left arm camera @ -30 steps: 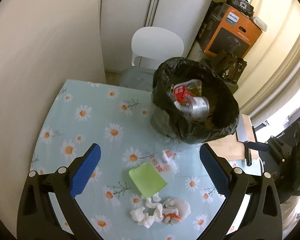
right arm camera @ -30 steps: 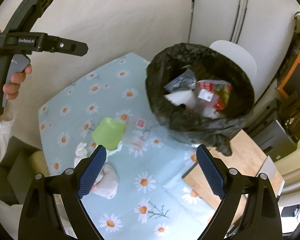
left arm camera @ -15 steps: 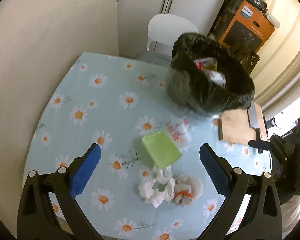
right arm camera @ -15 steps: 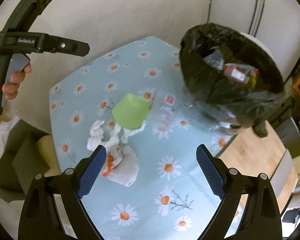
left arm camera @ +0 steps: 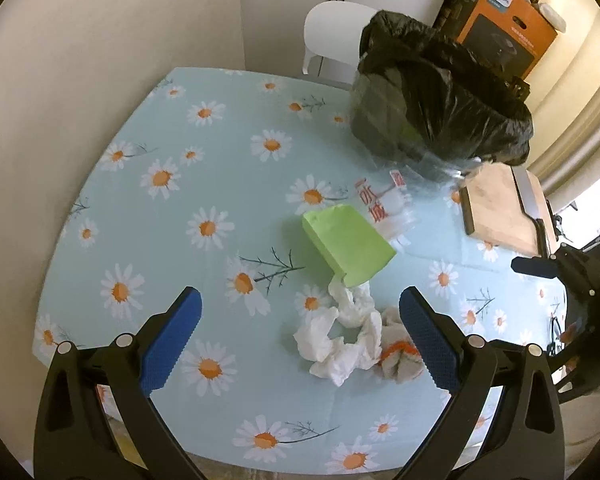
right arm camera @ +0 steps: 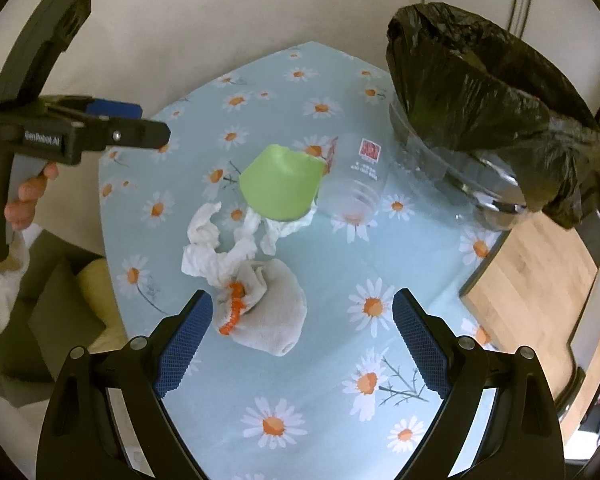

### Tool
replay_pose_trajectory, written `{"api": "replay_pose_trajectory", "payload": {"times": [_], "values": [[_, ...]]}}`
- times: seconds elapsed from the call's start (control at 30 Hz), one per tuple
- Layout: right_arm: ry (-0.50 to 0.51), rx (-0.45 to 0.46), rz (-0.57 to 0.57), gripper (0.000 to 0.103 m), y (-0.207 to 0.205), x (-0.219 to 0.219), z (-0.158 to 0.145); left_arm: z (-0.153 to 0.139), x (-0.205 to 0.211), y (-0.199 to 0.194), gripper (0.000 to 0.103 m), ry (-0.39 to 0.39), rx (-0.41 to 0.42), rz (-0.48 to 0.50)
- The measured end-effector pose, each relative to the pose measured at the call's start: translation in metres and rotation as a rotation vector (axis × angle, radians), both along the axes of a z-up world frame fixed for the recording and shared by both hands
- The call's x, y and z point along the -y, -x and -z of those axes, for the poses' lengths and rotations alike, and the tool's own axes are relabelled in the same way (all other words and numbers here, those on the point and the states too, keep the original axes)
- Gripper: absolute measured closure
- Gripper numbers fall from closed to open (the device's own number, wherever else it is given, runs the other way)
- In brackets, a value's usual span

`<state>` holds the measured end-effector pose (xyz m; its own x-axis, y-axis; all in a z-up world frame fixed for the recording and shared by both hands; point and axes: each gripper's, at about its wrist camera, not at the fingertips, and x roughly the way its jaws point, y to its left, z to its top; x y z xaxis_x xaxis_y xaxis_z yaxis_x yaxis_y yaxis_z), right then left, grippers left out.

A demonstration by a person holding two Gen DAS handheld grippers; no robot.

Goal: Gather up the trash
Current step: 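Grasp the white tissue with left tool while right tool grasps the white mesh sock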

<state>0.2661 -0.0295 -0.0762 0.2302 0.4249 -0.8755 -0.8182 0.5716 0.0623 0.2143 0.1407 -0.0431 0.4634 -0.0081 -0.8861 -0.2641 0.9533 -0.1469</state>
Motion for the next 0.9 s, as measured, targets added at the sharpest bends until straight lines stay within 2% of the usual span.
{"api": "replay_pose_trajectory", "payload": {"times": [0.2,0.43,0.57,0.77,0.9], "values": [[-0.011,-0.002,0.065,0.014,0.010,0.002,0.017,0.028,0.005,0.009,0.006,0.008,0.019,0.040],[-0.017,-0.020,0.160,0.014,0.023,0.001,0.051,0.059,0.011,0.016,0.006,0.004,0.020,0.128],[-0.020,-0.045,0.192,0.013,0.024,-0.001,0.065,0.071,0.015,0.019,0.006,-0.062,0.033,0.146],[-0.042,-0.067,0.228,0.013,0.026,-0.005,0.080,0.090,0.014,0.022,0.006,-0.059,0.026,0.206],[-0.065,-0.087,0.231,0.013,0.028,-0.009,0.085,0.100,0.018,0.021,0.006,-0.018,0.026,0.285]]}}
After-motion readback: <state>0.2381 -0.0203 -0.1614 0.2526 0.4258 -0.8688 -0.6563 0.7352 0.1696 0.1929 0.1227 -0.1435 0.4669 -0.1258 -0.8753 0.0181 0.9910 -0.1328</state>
